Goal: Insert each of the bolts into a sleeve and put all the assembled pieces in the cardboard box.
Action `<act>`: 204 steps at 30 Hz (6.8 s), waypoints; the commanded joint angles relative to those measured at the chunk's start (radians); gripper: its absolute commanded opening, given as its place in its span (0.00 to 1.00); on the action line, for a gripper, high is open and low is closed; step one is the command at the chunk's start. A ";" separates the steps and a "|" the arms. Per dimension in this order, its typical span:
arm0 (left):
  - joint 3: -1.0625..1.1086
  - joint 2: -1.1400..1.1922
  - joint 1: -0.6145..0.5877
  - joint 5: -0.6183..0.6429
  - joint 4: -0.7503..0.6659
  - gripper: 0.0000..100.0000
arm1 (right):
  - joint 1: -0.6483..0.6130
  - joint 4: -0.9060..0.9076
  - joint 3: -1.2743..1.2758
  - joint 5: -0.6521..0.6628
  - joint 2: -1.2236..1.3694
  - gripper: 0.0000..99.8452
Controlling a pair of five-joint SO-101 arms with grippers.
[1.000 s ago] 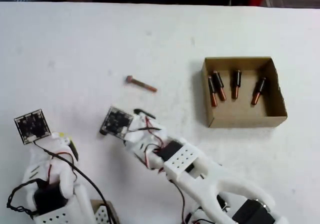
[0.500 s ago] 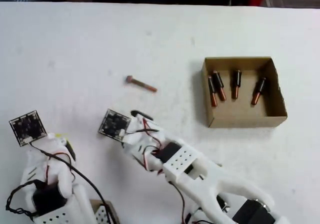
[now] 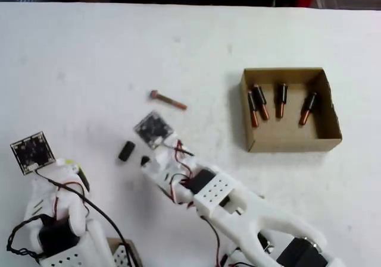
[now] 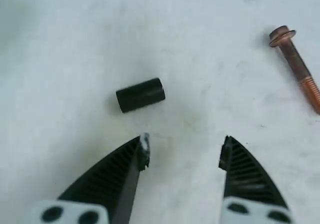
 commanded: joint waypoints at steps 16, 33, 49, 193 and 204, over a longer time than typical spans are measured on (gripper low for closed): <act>-0.049 -0.008 -0.079 -0.011 -0.002 0.02 | -0.022 -0.002 -0.345 0.276 0.410 0.21; -0.049 -0.008 -0.087 -0.011 -0.002 0.02 | -0.036 -0.002 -0.379 0.925 0.483 0.21; -0.049 -0.008 -0.087 -0.011 -0.002 0.02 | -0.048 -0.116 -0.385 1.326 0.496 0.21; -0.025 -0.008 -0.082 -0.008 -0.009 0.02 | 0.498 0.575 -0.784 0.724 0.720 0.10; -0.025 -0.008 -0.082 -0.006 -0.009 0.02 | 0.506 0.667 -0.786 0.801 0.734 0.03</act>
